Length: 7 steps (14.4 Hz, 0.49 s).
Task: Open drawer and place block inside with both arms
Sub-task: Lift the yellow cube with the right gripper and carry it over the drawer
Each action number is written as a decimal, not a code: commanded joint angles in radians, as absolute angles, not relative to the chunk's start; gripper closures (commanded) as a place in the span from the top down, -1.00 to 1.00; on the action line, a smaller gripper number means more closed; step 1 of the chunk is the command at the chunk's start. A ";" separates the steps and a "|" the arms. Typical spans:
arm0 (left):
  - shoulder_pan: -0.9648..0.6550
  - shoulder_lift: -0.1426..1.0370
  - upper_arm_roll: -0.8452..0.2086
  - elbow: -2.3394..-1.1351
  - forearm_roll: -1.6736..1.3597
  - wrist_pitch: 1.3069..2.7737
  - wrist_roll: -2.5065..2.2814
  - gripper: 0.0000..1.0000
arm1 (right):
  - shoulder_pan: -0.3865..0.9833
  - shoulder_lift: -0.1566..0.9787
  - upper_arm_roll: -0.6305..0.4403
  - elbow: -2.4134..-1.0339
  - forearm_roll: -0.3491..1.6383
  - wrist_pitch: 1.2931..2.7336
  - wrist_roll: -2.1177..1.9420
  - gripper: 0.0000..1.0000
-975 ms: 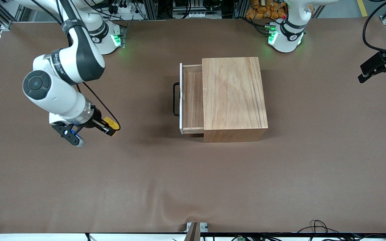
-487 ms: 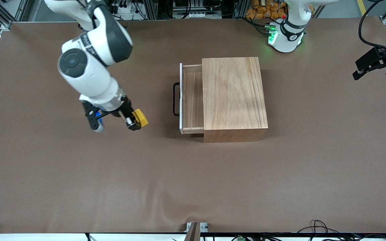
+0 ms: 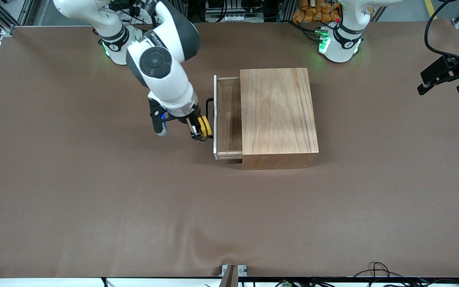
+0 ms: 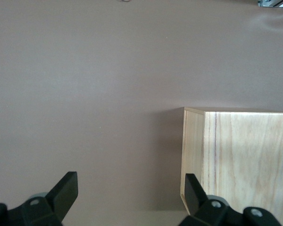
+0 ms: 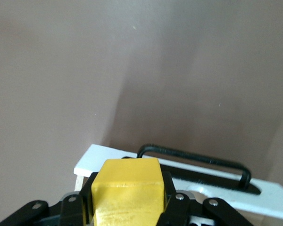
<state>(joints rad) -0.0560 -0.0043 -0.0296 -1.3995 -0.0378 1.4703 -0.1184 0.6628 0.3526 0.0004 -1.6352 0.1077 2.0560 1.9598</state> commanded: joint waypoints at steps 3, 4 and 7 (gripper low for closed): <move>-0.051 -0.023 -0.043 -1.414 -0.057 1.473 -0.109 1.00 | 0.716 0.394 -0.011 -1.595 0.121 2.068 2.075 -1.00; -0.051 -0.023 -0.044 -1.414 -0.055 1.473 -0.109 1.00 | 0.725 0.399 -0.011 -1.595 0.123 2.068 2.077 -1.00; -0.052 -0.021 -0.044 -1.417 -0.055 1.471 -0.109 1.00 | 0.753 0.434 -0.011 -1.595 0.121 2.082 2.127 -1.00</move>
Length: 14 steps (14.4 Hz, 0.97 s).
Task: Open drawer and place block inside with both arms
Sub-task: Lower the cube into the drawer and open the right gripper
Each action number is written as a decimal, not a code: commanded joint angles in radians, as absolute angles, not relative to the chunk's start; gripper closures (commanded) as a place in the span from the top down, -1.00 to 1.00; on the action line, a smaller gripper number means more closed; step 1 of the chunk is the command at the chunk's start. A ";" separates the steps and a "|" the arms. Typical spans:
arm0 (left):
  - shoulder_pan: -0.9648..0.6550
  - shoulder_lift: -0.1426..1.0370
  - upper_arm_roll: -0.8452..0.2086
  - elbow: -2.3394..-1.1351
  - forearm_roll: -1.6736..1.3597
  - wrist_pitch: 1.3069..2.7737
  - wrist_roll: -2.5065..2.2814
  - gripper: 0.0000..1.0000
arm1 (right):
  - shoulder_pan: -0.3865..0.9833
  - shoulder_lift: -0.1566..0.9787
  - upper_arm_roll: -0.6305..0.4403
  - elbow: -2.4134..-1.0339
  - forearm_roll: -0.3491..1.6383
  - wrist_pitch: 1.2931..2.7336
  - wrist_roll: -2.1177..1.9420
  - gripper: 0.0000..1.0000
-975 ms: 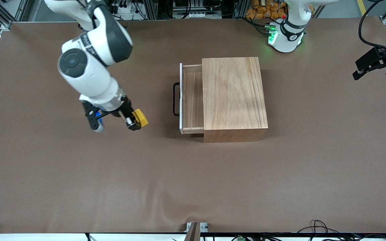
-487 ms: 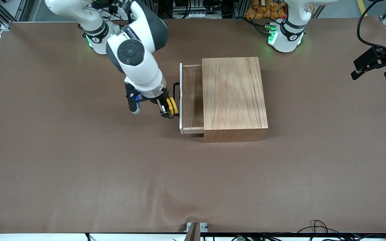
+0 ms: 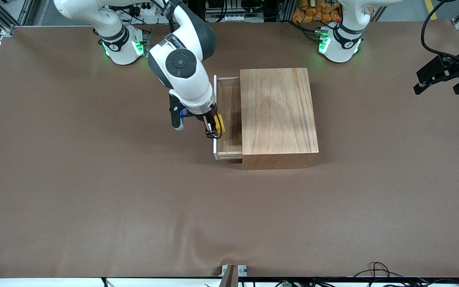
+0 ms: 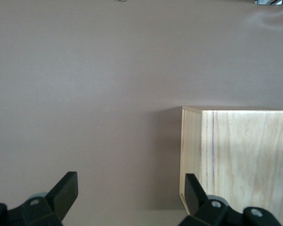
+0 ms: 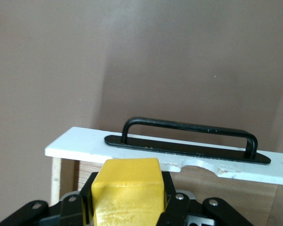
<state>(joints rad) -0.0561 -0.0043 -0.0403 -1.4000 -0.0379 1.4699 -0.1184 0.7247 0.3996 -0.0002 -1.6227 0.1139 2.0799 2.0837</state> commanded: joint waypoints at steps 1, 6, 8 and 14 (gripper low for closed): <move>-0.052 -0.021 -0.046 -1.419 -0.055 1.471 -0.109 1.00 | 0.765 0.443 -0.011 -1.595 0.121 2.085 2.140 -1.00; -0.052 -0.017 -0.055 -1.419 -0.055 1.471 -0.115 1.00 | 0.798 0.463 -0.011 -1.595 0.123 2.086 2.181 -1.00; -0.052 -0.017 -0.057 -1.422 -0.055 1.471 -0.117 1.00 | 0.802 0.468 -0.011 -1.595 0.123 2.098 2.184 -1.00; -0.052 -0.017 -0.072 -1.424 -0.055 1.470 -0.127 1.00 | 0.827 0.509 -0.011 -1.597 0.121 2.168 2.223 -1.00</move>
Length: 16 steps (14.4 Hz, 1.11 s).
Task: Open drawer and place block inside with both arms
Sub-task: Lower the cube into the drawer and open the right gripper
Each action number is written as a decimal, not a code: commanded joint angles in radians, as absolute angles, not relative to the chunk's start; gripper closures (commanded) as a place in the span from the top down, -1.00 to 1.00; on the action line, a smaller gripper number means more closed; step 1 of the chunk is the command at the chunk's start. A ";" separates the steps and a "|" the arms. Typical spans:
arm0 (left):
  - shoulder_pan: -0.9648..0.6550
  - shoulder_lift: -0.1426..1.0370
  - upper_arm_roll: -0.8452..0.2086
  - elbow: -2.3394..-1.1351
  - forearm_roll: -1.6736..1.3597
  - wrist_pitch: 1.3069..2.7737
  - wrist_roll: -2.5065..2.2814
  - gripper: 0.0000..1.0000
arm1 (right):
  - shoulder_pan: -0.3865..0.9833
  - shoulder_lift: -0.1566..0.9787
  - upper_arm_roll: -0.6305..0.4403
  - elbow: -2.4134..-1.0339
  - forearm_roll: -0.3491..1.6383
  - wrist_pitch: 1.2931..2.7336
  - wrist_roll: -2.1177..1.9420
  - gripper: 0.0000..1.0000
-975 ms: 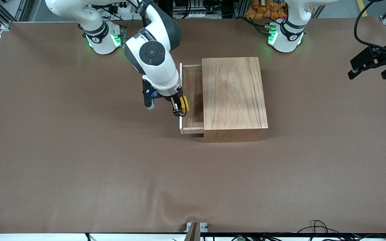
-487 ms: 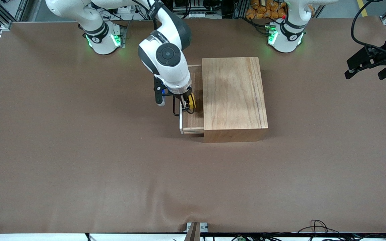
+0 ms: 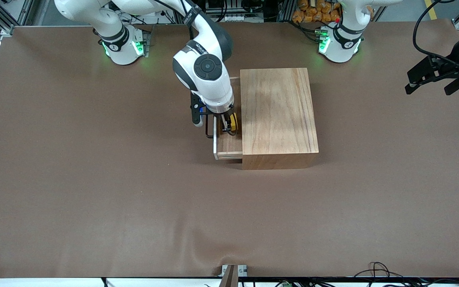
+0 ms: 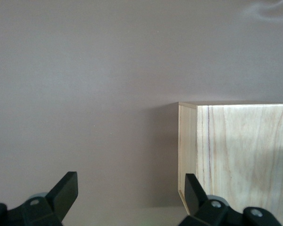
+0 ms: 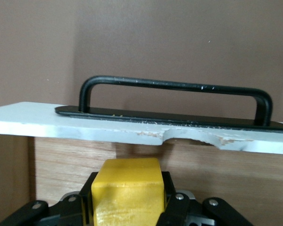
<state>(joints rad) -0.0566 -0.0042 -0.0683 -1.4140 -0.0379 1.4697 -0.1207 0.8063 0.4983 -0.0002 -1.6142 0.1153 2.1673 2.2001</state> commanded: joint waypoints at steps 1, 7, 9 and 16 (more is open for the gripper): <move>-0.052 -0.017 -0.072 -1.424 -0.055 1.470 -0.127 1.00 | 0.830 0.511 -0.011 -1.597 0.121 2.168 2.223 -0.97; -0.052 -0.017 -0.074 -1.424 -0.055 1.462 -0.129 1.00 | 0.831 0.515 -0.011 -1.594 0.120 2.166 2.224 1.00; -0.052 -0.018 -0.074 -1.424 -0.055 1.462 -0.129 1.00 | 0.827 0.511 -0.011 -1.572 0.121 2.157 2.226 1.00; -0.052 -0.021 -0.074 -1.424 -0.055 1.454 -0.130 1.00 | 0.743 0.471 -0.015 -1.405 0.120 1.922 2.206 1.00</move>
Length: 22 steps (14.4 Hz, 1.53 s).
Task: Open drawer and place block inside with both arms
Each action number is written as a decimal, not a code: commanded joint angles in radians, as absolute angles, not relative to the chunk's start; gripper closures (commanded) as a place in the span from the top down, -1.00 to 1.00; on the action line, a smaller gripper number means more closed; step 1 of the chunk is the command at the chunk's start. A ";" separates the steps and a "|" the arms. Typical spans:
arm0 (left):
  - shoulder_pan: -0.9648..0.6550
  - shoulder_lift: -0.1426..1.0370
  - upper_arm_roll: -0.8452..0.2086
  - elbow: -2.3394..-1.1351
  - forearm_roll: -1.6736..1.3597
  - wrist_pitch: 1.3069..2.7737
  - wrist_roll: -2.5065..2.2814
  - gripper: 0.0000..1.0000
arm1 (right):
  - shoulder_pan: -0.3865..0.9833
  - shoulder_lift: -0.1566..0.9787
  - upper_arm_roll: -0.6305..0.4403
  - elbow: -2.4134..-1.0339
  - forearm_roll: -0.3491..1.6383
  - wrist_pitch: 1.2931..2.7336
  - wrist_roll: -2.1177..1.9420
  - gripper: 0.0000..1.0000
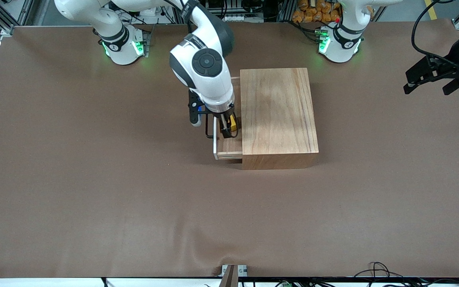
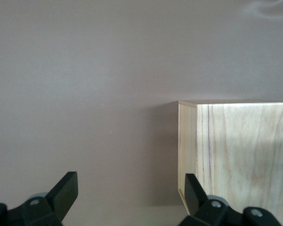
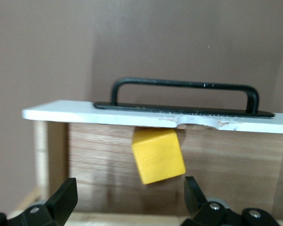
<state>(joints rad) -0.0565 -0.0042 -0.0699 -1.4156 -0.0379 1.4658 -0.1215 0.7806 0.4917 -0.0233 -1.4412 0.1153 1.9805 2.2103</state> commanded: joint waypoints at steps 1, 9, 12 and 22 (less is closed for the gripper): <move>-0.052 -0.021 -0.075 -1.424 -0.055 1.454 -0.130 1.00 | 0.724 0.450 -0.015 -1.407 0.118 1.908 2.156 1.00; -0.049 -0.018 -0.077 -1.417 -0.055 1.457 -0.129 1.00 | 0.474 0.400 -0.018 -1.410 0.117 1.727 1.345 1.00; -0.048 -0.017 -0.077 -1.419 -0.055 1.459 -0.129 1.00 | 0.404 0.399 -0.018 -1.411 0.118 1.723 1.098 1.00; -0.052 0.006 -0.077 -1.417 -0.049 1.477 -0.127 1.00 | 0.137 0.316 -0.018 -1.420 0.118 1.563 0.261 1.00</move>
<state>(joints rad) -0.0555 0.0057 -0.0725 -1.4172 -0.0380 1.4680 -0.1217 0.1999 0.3609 -0.0369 -1.4004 0.1130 1.5953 0.3846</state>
